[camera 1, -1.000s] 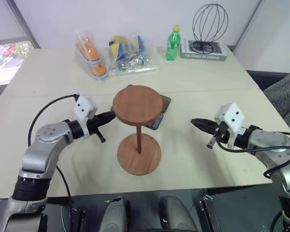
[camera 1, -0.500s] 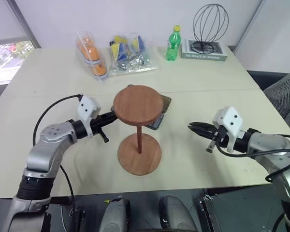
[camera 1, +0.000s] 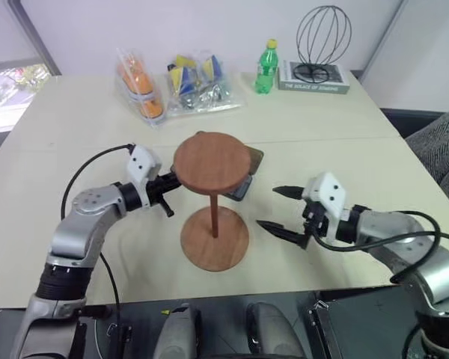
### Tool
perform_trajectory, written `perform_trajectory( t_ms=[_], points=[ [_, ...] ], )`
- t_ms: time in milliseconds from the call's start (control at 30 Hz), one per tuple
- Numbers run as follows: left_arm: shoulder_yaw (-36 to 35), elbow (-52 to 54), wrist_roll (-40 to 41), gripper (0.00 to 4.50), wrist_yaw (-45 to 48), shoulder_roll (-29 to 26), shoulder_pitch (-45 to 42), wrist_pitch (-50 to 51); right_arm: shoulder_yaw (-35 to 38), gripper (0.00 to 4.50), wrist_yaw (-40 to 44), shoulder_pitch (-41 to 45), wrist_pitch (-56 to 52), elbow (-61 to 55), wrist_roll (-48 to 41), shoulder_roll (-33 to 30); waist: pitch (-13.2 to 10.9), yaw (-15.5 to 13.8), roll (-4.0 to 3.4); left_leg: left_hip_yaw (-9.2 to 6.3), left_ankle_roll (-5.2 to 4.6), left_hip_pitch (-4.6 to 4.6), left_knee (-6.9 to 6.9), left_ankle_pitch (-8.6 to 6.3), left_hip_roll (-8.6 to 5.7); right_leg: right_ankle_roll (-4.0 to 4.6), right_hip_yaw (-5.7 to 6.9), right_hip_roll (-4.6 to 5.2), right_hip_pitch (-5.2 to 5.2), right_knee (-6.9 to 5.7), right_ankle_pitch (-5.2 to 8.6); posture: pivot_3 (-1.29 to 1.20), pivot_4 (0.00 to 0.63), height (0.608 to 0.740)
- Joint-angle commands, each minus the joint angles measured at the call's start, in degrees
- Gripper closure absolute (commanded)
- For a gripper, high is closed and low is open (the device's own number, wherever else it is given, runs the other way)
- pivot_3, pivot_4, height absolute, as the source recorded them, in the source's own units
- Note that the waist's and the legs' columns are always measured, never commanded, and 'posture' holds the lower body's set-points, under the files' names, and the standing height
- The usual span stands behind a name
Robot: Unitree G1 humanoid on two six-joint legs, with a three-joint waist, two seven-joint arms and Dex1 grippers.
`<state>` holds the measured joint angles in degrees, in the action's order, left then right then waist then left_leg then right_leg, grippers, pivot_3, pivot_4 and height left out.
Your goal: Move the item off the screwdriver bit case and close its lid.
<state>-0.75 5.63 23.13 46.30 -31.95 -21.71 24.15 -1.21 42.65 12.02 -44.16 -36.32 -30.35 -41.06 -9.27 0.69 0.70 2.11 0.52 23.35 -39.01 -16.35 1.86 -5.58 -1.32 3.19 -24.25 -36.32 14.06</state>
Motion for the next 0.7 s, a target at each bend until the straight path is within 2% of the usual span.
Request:
perform_trajectory(
  t_ms=[33,267,400,700],
  points=[
    [-0.6,0.4,-0.6,4.50,0.2,-0.1,-0.8,-2.0,-1.8,0.08,1.1,3.3,-0.3,-1.2,-1.8,0.7,0.0,0.0,0.00,-0.02,0.00,0.00,0.00,0.00,0.00,0.00,0.00,0.00,0.00,0.00,0.00,0.00,0.150,0.740],
    [-0.8,0.9,-1.3,4.50,-0.5,0.3,0.6,-2.9,-5.7,0.08,2.3,9.7,-1.6,0.7,-3.8,3.6,0.0,-0.1,0.00,-0.08,0.00,0.01,0.00,0.00,0.00,-0.06,0.00,0.01,0.00,0.00,-0.03,0.00,0.150,0.740],
    [-1.7,1.3,-1.9,4.50,-2.2,0.8,1.1,-3.4,-7.4,0.08,1.8,14.0,-2.1,2.9,-4.6,7.4,0.0,0.0,0.00,-0.13,0.00,0.01,0.00,0.00,0.00,-0.06,0.01,0.01,-0.02,-0.01,-0.03,0.00,0.150,0.740],
    [-2.0,2.7,-2.0,4.50,-3.2,0.6,3.2,-3.9,-10.6,0.08,1.7,18.0,-1.3,7.5,-3.7,12.3,0.0,-0.1,0.00,-0.17,0.00,0.03,0.00,0.00,0.01,-0.07,0.04,0.03,-0.02,-0.01,-0.04,0.00,0.150,0.740]
  ],
)
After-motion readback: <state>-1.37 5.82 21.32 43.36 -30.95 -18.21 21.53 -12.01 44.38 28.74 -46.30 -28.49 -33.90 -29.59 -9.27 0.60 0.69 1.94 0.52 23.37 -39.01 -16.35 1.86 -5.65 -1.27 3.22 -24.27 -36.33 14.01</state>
